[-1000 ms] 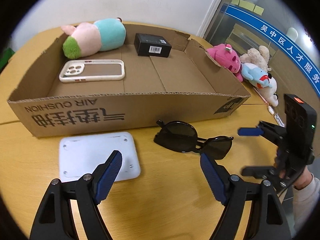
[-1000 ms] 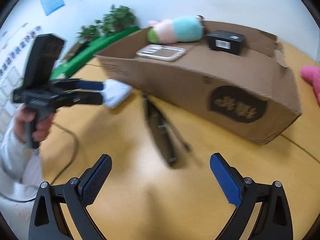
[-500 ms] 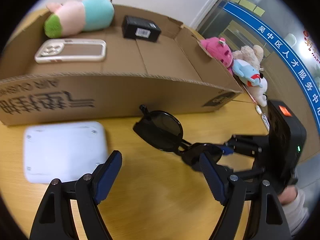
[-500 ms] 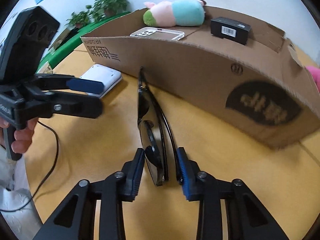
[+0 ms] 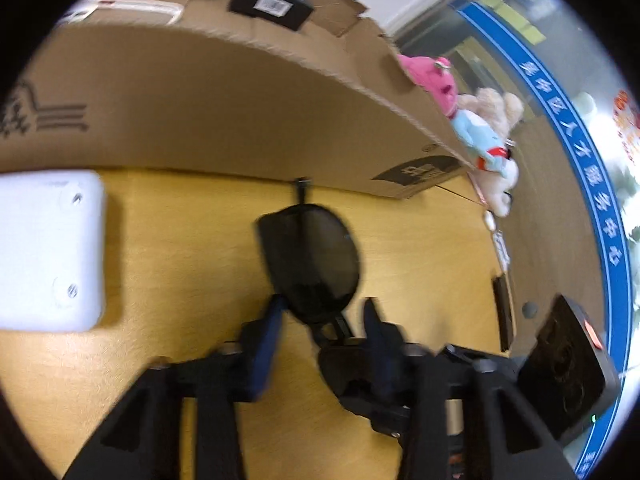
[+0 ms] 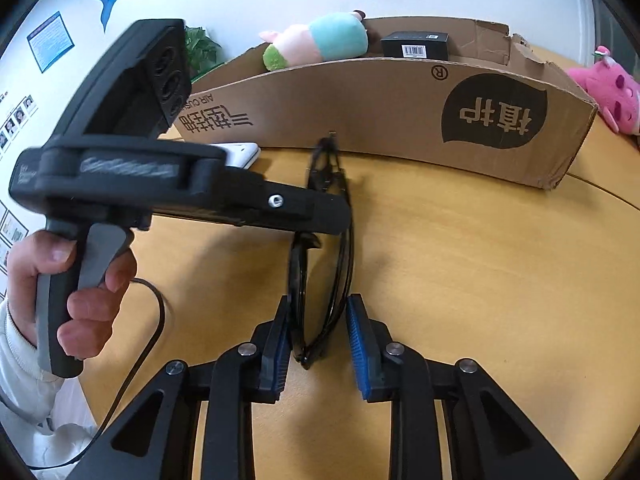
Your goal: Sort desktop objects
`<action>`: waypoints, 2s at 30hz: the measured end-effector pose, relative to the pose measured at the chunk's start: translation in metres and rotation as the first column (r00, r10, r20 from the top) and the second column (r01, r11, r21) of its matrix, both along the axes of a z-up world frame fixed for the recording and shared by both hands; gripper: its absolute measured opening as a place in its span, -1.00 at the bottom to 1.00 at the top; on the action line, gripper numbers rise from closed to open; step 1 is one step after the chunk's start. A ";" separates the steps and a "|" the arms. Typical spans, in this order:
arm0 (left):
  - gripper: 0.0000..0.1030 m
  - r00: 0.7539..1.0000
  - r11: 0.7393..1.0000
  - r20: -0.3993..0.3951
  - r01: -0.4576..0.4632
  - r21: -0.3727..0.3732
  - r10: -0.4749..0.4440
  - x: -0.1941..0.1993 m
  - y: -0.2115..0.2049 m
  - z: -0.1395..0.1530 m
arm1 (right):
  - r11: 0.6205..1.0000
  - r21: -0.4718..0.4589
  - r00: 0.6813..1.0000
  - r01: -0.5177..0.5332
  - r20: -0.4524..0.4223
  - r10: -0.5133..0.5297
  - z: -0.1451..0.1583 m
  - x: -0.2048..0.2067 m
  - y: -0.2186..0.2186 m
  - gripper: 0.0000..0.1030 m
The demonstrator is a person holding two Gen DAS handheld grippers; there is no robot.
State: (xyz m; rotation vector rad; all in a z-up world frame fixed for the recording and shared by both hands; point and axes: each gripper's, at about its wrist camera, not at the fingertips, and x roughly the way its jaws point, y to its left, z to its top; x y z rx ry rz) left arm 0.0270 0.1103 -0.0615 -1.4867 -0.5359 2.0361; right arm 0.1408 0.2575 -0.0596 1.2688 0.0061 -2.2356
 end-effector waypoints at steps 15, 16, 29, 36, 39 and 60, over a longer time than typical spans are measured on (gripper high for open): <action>-0.98 0.999 1.000 -0.042 -0.015 -0.017 0.015 0.004 0.006 0.024 | 0.993 -0.086 0.997 0.075 -0.011 -0.076 0.007 0.002 0.009 -0.56; -0.98 0.999 1.000 -0.048 -0.011 -0.020 0.010 0.004 0.007 0.026 | 0.994 -0.081 0.997 0.073 -0.015 -0.074 0.008 0.001 0.008 -0.56; -0.95 0.998 0.997 0.003 -0.068 -0.037 0.068 0.015 -0.011 0.024 | 0.991 -0.098 0.996 0.089 0.031 -0.087 -0.001 0.001 0.009 -0.59; -0.10 0.991 0.992 -0.037 -0.127 -0.008 0.126 0.026 -0.026 0.035 | 0.990 -0.110 0.995 0.091 0.050 -0.086 -0.003 0.002 0.013 -0.59; 0.01 0.989 0.990 -0.058 -0.139 -0.036 0.136 0.022 -0.028 0.037 | 0.994 -0.085 0.997 0.068 0.054 -0.064 0.000 0.003 0.010 -0.51; -0.31 0.992 0.991 0.013 -0.123 -0.042 0.124 0.002 -0.020 0.007 | 0.990 0.077 0.993 -0.116 0.047 0.113 0.011 -0.023 -0.025 -0.47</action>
